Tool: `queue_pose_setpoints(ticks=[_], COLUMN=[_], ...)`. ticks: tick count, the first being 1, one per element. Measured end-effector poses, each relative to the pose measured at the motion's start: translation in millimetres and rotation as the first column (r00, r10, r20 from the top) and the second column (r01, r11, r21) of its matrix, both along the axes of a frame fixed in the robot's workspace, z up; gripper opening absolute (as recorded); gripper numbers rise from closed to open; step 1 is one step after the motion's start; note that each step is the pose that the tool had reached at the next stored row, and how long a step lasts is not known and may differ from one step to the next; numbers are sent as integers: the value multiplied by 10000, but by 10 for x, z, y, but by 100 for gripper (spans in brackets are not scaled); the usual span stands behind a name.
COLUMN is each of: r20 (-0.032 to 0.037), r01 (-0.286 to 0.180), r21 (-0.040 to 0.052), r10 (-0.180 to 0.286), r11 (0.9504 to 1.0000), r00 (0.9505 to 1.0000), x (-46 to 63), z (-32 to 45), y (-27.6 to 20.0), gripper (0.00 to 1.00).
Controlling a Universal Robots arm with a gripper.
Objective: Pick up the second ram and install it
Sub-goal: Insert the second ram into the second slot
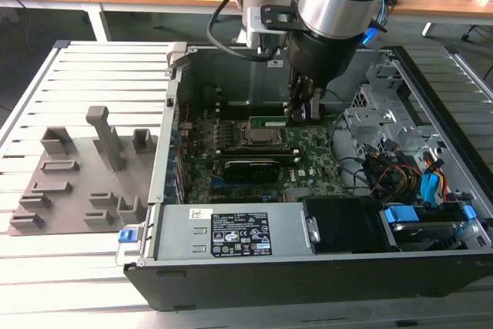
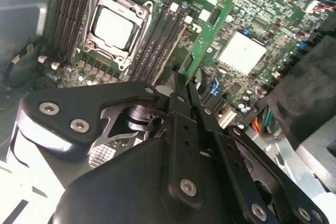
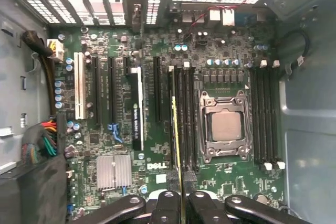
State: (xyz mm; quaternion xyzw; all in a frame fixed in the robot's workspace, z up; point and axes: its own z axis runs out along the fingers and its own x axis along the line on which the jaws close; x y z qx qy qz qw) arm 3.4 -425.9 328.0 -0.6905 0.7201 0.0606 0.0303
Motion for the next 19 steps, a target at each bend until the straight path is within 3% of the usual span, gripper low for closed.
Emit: queue_pose_setpoints(ticks=[2, 4, 19], r20=[0, 0, 0], r01=[-1, -1, -1], r21=[-1, 0, -1], r10=[1, 1, 1], r11=[10000, 10000, 10000], r00=[10000, 10000, 10000], x=[-24, -41, -63], z=[-8, -13, -117], y=[51, 64, 71], gripper=[14, 14, 14])
